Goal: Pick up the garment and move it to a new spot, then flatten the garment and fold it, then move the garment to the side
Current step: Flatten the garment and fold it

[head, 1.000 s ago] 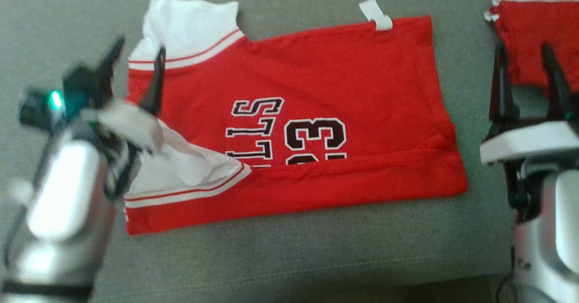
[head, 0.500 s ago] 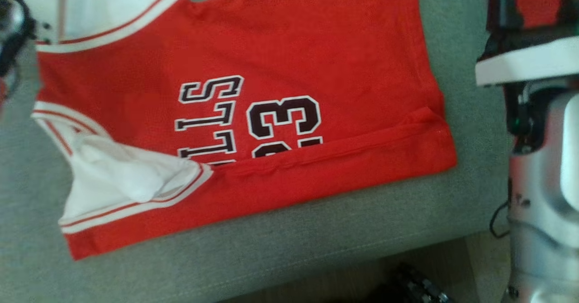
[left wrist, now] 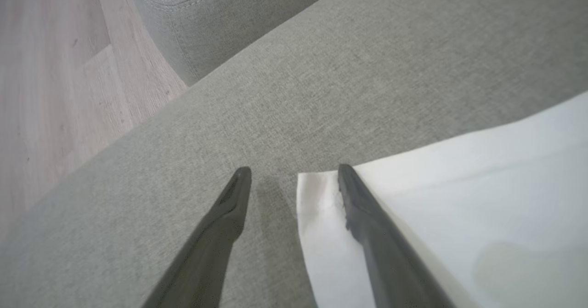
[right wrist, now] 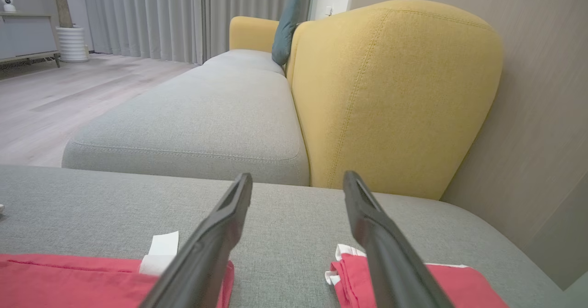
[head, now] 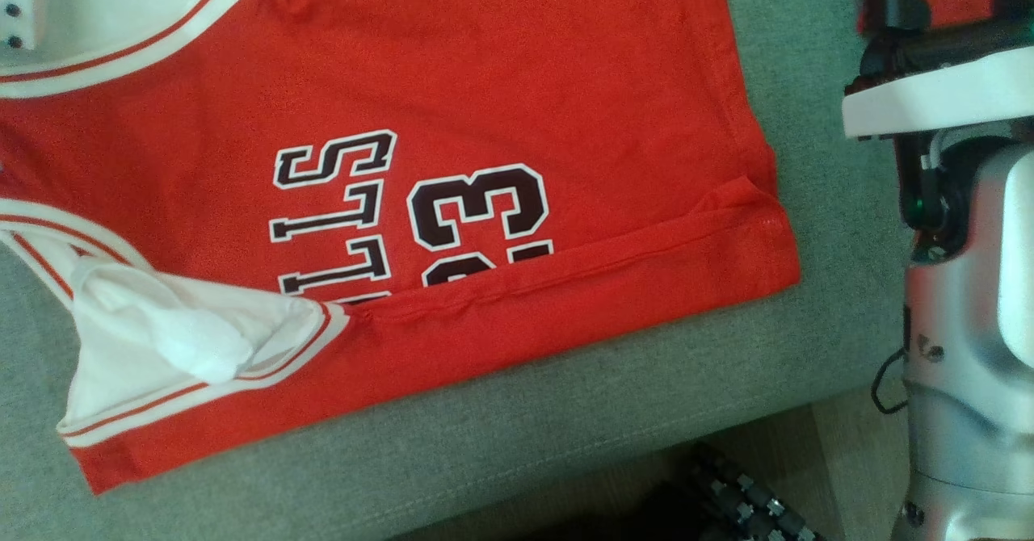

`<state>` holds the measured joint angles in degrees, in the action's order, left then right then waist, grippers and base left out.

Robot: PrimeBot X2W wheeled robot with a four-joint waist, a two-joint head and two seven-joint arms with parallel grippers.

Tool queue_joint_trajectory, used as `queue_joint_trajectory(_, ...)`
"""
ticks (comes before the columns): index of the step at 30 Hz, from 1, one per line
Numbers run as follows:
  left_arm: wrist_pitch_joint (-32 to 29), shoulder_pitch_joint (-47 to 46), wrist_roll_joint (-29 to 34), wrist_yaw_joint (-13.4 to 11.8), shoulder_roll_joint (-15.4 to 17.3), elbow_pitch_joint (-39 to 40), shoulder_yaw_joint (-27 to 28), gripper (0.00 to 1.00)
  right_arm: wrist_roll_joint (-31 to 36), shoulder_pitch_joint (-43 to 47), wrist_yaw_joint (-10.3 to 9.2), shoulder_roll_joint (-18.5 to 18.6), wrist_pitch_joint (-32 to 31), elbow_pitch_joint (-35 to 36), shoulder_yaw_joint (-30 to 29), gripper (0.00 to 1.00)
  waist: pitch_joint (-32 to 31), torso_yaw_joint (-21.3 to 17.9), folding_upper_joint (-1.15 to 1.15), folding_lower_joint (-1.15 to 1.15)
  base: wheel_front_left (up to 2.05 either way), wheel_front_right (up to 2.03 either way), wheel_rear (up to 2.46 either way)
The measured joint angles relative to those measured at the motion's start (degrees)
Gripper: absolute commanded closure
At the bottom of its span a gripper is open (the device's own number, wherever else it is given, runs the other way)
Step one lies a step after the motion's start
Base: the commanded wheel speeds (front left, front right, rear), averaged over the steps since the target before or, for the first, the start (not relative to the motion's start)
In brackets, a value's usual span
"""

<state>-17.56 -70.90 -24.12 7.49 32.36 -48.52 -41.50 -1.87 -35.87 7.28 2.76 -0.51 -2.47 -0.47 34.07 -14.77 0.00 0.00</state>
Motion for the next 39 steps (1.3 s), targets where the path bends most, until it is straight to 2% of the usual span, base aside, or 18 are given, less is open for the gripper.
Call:
queue_joint_trajectory(1,-0.1,-0.2,-0.9,0.0,0.0,-0.1,-0.7,0.10,0.1,0.0,0.00,0.0,0.0,0.0,-0.1,0.00,-0.1,0.1,0.00,0.00,0.00,0.00,0.00)
queue_joint_trajectory(3,-1.0,-0.3,-3.4,0.0,-0.2,0.0,-2.5,1.00,0.6,0.0,0.00,0.0,-0.1,-0.4,-0.7,0.00,-0.4,0.4,0.00,0.00,0.00,0.00,0.00)
queue_joint_trajectory(7,-1.9,-0.2,-8.4,0.0,-1.0,0.6,-5.2,1.00,0.8,0.0,0.00,0.0,-1.4,-2.1,-2.1,0.00,-1.3,1.5,0.00,0.00,0.00,0.00,0.00)
queue_joint_trajectory(11,3.3,-0.2,-9.0,0.1,-1.4,0.2,-5.6,1.00,-0.2,-0.3,0.00,0.2,-4.1,-5.0,-1.7,0.00,-2.0,3.2,0.00,0.00,0.00,0.00,0.00)
queue_joint_trajectory(12,6.5,-0.2,-9.4,0.1,-2.4,0.4,-5.6,1.00,-1.1,-1.0,0.00,1.1,-5.6,-7.0,-1.3,0.00,-2.5,4.4,0.00,0.00,0.00,0.00,0.00)
queue_joint_trajectory(19,15.7,-0.2,-8.8,0.0,-5.8,2.8,-6.3,1.00,-4.0,-3.7,0.00,7.1,-9.0,-15.6,1.5,0.00,-3.9,9.4,0.00,0.00,0.00,0.00,0.00)
queue_joint_trajectory(24,19.6,1.2,-7.9,-0.5,-7.4,5.5,-7.5,1.00,-7.2,-5.8,0.00,10.8,-10.8,-22.9,4.2,0.00,-4.6,13.1,0.00,-0.01,0.00,0.00,0.00)
queue_joint_trajectory(33,20.7,3.1,-7.7,-1.3,-7.8,9.8,-8.5,1.00,-12.1,-9.6,0.00,15.2,-13.7,-32.1,7.6,0.00,-4.3,16.3,0.00,0.00,0.00,0.00,0.00)
queue_joint_trajectory(39,20.6,3.7,-7.7,-2.0,-7.5,11.5,-9.0,1.00,-15.6,-12.8,0.00,16.8,-14.9,-35.0,11.3,0.00,-3.8,17.1,0.00,0.00,0.00,0.00,0.00)
